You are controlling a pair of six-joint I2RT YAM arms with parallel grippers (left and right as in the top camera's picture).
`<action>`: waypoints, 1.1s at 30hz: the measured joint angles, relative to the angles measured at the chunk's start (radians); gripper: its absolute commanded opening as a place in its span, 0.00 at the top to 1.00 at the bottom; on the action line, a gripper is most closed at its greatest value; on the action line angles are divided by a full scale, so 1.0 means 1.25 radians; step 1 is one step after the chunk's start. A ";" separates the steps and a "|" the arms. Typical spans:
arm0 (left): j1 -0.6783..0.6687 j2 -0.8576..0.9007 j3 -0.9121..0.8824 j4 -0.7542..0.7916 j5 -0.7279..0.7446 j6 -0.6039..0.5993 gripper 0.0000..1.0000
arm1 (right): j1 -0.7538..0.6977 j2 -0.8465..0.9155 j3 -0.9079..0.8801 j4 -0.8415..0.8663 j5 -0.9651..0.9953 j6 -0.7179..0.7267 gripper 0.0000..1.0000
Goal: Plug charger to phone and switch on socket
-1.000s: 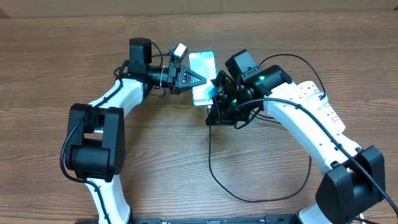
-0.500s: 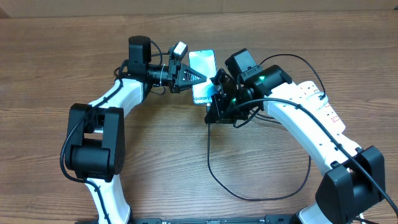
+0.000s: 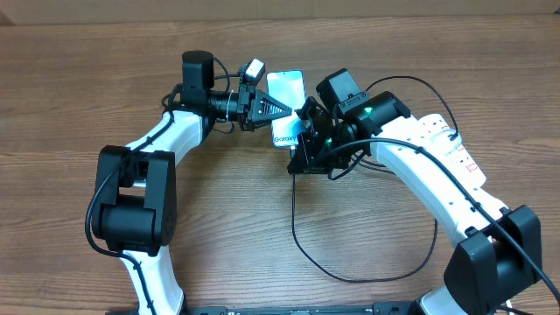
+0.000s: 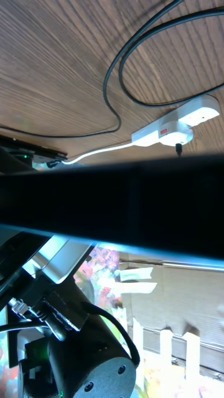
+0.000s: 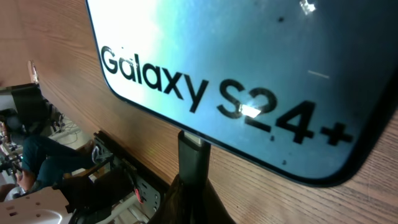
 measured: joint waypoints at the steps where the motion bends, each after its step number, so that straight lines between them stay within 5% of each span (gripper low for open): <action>1: 0.000 0.000 0.000 0.000 0.000 0.002 0.96 | 0.000 0.000 0.000 -0.001 0.000 0.000 0.96; 33: 0.000 0.000 0.000 0.000 0.004 0.023 0.96 | -0.001 0.000 0.000 0.012 -0.020 0.000 0.96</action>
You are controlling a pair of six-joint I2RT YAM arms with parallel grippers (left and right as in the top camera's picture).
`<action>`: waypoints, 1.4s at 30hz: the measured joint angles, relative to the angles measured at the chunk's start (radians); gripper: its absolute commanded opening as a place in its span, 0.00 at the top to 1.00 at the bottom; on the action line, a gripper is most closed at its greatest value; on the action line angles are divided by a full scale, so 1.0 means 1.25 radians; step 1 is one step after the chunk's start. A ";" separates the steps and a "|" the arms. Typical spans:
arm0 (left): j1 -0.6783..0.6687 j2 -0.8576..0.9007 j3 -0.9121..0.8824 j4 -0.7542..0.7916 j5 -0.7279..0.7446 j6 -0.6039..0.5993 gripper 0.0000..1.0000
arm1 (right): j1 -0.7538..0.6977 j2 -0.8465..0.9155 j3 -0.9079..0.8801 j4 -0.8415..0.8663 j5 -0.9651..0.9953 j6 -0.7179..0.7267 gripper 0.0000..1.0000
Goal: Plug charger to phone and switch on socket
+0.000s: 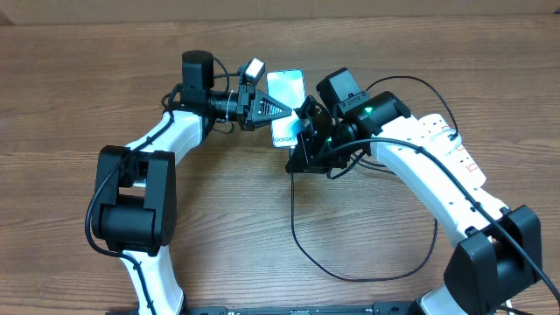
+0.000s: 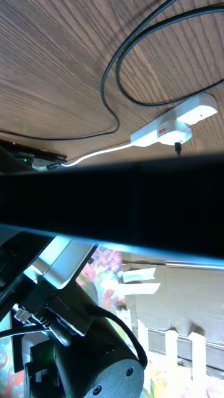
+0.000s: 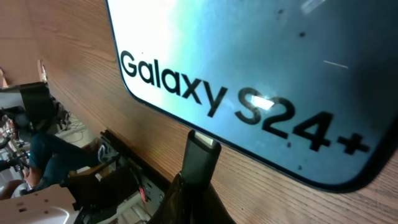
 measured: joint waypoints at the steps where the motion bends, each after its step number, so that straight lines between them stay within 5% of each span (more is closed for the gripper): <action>1: 0.000 0.000 0.000 0.000 0.000 0.000 0.96 | -0.001 0.000 0.000 0.000 0.000 0.000 0.96; 24: 0.006 0.000 0.000 0.005 -0.029 0.000 0.96 | -0.013 0.000 -0.002 0.050 0.049 -0.032 0.96; 36: 0.003 0.000 0.000 0.002 -0.020 0.015 0.96 | -0.020 0.000 -0.002 0.079 0.055 -0.038 0.73; 42: -0.002 0.000 0.000 0.002 -0.023 0.016 0.96 | -0.021 0.000 0.039 -0.033 0.089 -0.045 0.49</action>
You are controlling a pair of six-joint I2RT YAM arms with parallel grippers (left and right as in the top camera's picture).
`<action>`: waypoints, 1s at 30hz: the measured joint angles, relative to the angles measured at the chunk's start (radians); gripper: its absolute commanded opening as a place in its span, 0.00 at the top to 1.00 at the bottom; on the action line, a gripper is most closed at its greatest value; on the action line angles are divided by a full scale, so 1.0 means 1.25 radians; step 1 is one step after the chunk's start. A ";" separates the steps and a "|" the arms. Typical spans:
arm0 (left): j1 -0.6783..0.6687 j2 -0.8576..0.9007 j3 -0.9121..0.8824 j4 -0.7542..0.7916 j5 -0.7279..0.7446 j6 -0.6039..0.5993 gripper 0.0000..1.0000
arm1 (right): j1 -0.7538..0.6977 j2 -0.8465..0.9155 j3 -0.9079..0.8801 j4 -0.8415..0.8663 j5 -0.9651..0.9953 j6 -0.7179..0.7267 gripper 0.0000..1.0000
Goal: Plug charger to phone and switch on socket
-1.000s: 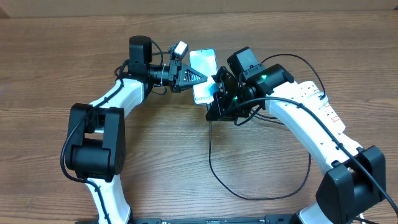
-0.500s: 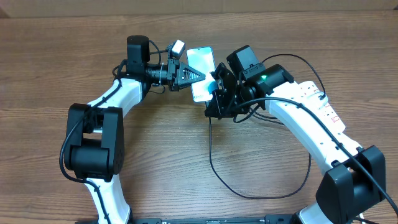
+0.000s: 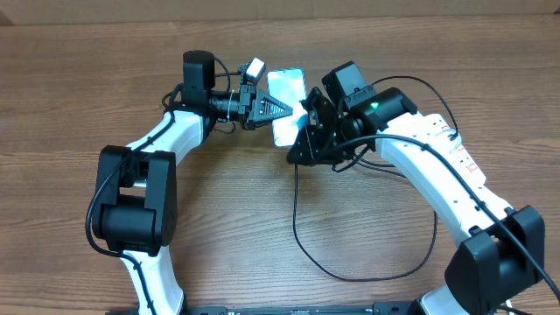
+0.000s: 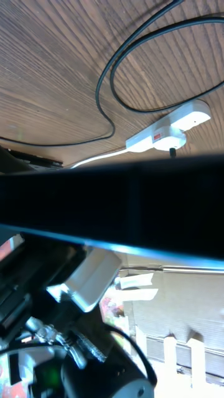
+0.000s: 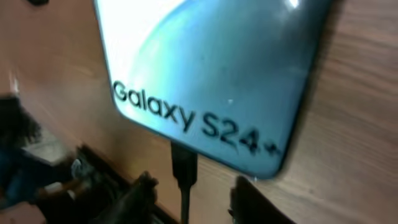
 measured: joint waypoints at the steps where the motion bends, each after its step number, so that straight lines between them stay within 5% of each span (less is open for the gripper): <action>1: 0.000 0.000 0.000 0.000 -0.002 0.000 0.96 | 0.000 0.000 0.019 -0.033 0.014 0.003 0.48; 10: 0.000 0.000 0.000 0.000 -0.022 0.007 0.95 | 0.019 -0.082 0.105 -0.200 0.164 0.051 0.43; 17: 0.000 0.000 0.000 0.000 -0.030 0.015 0.96 | 0.162 -0.112 0.049 -0.069 0.379 0.164 0.39; 22: 0.000 0.000 0.000 0.000 -0.033 0.015 0.96 | 0.211 -0.111 -0.072 0.068 0.467 0.220 0.58; 30: 0.000 0.000 0.000 0.000 -0.033 0.015 0.96 | 0.206 -0.109 -0.096 0.144 0.519 0.246 0.63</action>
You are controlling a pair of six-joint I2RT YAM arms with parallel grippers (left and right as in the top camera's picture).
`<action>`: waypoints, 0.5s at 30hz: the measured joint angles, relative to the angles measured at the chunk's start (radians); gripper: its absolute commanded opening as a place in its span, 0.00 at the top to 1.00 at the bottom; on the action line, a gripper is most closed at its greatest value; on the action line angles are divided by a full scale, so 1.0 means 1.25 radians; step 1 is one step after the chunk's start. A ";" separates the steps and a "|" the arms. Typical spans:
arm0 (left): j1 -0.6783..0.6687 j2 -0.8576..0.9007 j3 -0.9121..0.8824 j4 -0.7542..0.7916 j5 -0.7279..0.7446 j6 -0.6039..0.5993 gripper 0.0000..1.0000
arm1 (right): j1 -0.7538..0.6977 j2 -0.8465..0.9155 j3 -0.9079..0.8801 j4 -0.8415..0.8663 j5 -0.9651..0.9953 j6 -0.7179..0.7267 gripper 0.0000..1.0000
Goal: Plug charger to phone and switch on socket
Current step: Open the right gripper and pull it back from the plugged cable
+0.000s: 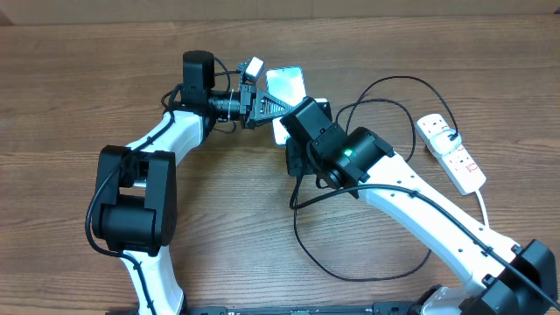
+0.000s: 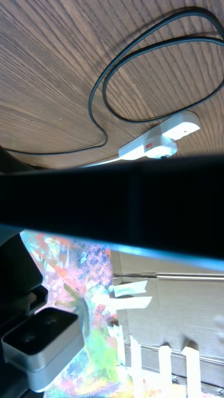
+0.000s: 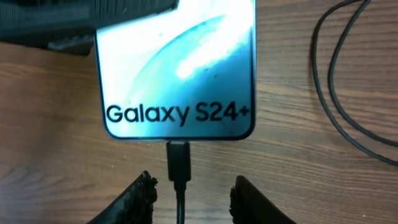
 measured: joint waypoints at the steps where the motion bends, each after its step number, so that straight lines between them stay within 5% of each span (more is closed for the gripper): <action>1: 0.000 0.000 0.000 0.000 0.000 0.000 0.96 | 0.000 0.000 0.000 0.002 0.004 0.002 0.63; 15: 0.000 0.001 0.000 0.000 -0.015 0.004 0.96 | 0.000 0.026 -0.027 0.016 -0.008 0.008 0.73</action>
